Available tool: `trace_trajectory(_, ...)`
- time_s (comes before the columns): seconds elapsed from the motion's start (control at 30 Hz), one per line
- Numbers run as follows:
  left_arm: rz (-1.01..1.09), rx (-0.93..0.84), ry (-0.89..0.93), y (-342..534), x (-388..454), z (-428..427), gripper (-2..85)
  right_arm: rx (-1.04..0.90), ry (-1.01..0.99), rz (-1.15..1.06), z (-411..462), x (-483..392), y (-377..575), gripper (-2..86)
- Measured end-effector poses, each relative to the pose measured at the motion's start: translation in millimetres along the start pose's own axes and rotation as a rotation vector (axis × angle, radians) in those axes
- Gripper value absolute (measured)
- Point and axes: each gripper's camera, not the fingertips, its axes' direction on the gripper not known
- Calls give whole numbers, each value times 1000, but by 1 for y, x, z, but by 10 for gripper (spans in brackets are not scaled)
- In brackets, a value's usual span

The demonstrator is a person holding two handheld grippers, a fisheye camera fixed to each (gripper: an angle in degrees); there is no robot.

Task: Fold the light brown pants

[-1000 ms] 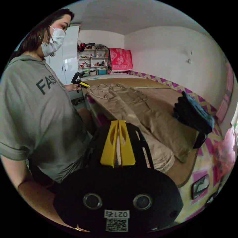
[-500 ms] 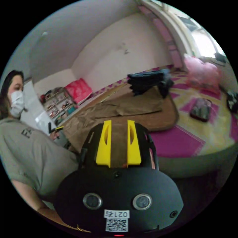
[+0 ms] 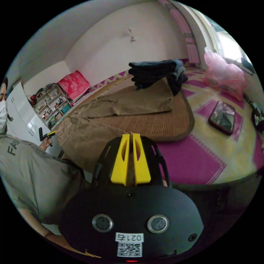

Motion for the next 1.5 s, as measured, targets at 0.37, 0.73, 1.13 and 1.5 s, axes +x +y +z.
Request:
trace_trajectory(0.37, 85, -169, -112, -7, 41, 44, 39, -296, 190, -68, 83, 34, -136, 8)
trace_trajectory(0.73, -25, 47, -48, -30, 22, -9, 43, -118, 358, -150, 51, -22, -72, 57)
trace_trajectory(1.13, -47, -230, 51, -15, -44, 13, 4, -137, 239, -161, 80, -59, -18, -4)
trace_trajectory(1.5, -186, -9, -187, -153, -148, 56, 61, -144, 223, -135, 80, -68, -12, -6)
